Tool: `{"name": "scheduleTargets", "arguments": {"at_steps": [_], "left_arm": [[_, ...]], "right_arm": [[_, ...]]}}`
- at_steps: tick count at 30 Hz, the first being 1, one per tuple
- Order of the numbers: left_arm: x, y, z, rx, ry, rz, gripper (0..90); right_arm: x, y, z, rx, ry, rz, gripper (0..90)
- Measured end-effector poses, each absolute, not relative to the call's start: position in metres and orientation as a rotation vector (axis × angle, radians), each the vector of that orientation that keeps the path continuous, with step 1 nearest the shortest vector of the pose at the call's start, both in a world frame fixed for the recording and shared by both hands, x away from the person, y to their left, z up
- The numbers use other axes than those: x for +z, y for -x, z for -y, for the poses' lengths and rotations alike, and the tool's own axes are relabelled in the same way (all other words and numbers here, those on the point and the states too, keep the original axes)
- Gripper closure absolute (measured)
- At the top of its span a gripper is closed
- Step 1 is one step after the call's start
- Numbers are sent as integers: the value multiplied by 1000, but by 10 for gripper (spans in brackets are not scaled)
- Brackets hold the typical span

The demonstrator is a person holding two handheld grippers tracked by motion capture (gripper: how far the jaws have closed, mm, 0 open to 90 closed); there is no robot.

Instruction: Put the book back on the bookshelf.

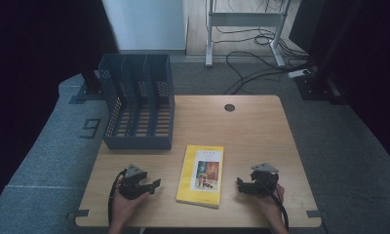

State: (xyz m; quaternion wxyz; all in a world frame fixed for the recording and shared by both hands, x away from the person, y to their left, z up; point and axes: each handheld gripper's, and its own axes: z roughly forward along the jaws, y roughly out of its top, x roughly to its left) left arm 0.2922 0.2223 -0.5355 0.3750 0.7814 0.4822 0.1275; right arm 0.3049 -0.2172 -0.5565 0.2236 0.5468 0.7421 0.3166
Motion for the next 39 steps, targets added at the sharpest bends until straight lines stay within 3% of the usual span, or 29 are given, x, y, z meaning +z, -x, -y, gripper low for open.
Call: {"name": "scheduleTargets", "arguments": {"at_steps": [26, 39], "left_arm": [[-539, -292, -225, 317, -2017, -1228, 312], [-542, -301, -211, 320, -2070, -1189, 312]], "right_arm": [[-556, -309, 214, 863, -1530, -2022, 0], [-556, -300, 216, 879, -1514, -2020, 48]]}}
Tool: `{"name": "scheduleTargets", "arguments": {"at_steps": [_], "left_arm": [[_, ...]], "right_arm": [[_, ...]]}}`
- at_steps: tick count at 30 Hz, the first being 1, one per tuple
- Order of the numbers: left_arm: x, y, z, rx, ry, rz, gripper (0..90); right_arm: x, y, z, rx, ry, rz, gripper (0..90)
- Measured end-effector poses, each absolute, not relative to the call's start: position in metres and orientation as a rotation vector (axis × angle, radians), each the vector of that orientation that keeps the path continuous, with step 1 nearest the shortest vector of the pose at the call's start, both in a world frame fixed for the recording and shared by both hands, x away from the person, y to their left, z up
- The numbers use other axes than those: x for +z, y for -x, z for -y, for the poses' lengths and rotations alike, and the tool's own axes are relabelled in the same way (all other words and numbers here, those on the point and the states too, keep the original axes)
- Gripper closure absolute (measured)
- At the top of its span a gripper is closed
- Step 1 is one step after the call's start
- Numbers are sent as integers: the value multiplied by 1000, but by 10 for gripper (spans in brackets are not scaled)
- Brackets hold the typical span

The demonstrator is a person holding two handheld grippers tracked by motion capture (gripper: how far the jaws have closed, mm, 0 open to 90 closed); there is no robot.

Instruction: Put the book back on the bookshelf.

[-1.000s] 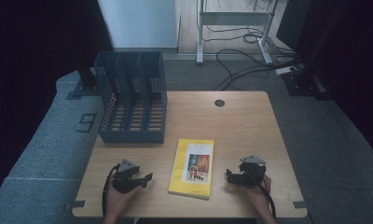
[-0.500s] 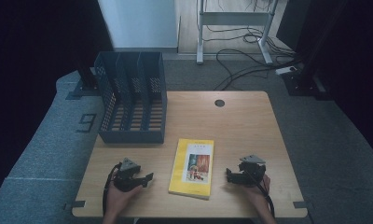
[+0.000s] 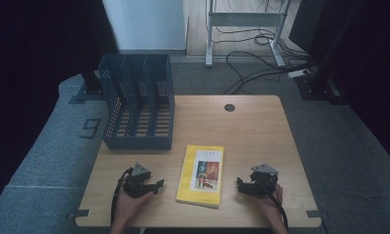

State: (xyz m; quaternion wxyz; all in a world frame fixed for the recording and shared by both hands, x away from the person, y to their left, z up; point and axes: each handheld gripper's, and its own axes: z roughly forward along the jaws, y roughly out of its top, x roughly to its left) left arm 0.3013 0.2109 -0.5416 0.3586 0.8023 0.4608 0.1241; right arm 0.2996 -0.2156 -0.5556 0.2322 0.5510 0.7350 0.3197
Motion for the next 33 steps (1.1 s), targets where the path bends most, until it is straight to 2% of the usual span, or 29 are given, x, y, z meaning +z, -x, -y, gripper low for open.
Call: {"name": "scheduleTargets", "arguments": {"at_steps": [19, 33], "left_arm": [[-546, -303, -215, 339, -2009, -1200, 316], [-546, -301, -211, 373, -2026, -1205, 305]], "right_arm": [[-529, -290, 206, 1082, -1466, -1973, 103], [-503, -295, 190, 1168, -1415, -1961, 126]]}}
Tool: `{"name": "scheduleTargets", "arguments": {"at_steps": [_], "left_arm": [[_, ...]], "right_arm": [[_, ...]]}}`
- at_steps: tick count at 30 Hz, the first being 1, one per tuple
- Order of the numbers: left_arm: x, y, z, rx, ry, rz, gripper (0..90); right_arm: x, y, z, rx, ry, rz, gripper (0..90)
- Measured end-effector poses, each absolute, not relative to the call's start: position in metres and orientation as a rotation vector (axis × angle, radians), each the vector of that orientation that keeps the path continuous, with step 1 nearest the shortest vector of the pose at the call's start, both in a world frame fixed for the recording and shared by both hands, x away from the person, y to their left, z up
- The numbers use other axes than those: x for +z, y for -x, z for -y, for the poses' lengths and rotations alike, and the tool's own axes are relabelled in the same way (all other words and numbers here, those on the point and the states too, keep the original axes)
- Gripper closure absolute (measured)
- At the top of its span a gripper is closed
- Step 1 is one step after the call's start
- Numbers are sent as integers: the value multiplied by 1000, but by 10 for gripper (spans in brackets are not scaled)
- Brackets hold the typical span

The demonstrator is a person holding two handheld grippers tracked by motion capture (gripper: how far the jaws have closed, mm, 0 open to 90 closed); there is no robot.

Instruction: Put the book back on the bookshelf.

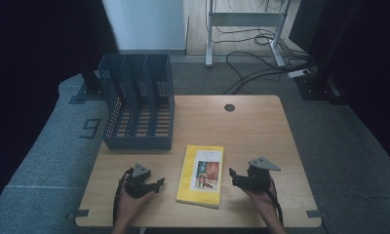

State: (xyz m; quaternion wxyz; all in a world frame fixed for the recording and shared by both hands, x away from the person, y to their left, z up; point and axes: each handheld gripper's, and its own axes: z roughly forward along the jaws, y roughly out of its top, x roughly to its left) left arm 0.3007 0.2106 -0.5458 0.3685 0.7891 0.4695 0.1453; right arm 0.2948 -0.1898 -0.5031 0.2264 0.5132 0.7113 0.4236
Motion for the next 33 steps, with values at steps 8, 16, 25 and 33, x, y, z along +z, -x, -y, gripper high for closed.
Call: {"name": "scheduleTargets", "arguments": {"at_steps": [8, 16, 25, 33], "left_arm": [[-546, -301, -212, 359, -2017, -1208, 305], [-546, -301, -212, 358, -2011, -1216, 305], [-546, -301, -214, 338, -1987, -1221, 305], [-546, -301, -214, 341, -1992, -1220, 303]], "right_arm": [[-499, -301, 173, 1199, -1385, -1990, 126], [-500, -306, 149, 1224, -1357, -2021, 126], [-512, -305, 139, 1210, -1350, -2058, 125], [-522, -303, 126, 1178, -1338, -2101, 126]]}}
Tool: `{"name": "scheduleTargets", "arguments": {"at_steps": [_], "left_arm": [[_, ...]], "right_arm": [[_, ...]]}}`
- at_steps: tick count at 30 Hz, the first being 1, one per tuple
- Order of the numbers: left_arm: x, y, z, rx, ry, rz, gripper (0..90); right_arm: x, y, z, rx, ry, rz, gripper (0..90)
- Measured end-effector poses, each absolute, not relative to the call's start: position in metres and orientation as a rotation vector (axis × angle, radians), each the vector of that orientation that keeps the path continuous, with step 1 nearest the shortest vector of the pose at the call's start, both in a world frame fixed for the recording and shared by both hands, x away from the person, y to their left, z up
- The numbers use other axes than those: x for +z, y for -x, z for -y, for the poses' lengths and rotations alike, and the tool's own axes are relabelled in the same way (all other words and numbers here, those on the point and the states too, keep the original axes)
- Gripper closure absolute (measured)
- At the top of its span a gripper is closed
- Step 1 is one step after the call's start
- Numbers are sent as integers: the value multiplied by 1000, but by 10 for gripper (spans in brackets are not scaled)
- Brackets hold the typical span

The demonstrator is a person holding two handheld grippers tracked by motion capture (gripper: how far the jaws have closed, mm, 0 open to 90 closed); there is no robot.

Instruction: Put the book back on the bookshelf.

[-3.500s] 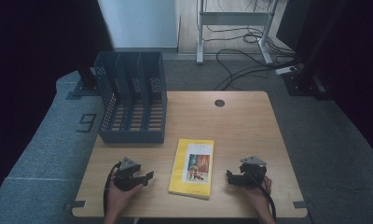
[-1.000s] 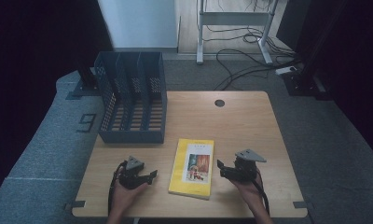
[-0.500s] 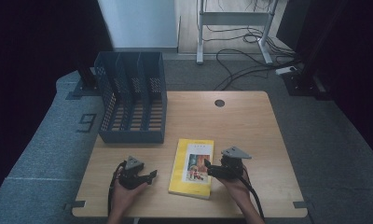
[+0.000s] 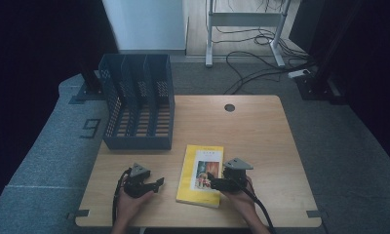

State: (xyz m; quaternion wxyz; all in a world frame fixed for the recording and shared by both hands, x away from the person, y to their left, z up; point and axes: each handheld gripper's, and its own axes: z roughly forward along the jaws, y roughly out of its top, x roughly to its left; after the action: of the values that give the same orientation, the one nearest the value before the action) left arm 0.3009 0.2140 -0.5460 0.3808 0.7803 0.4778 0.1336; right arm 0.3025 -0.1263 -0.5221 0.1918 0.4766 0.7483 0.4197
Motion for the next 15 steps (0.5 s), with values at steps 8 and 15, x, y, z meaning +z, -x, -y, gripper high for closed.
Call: {"name": "scheduleTargets", "arguments": {"at_steps": [8, 15], "left_arm": [[-546, -301, -214, 340, -1991, -1219, 302], [-546, -298, -207, 411, -2041, -1216, 311]], "right_arm": [[-534, -306, 118, 1119, -1341, -2136, 125], [-544, -309, 117, 1083, -1386, -2165, 127]]}}
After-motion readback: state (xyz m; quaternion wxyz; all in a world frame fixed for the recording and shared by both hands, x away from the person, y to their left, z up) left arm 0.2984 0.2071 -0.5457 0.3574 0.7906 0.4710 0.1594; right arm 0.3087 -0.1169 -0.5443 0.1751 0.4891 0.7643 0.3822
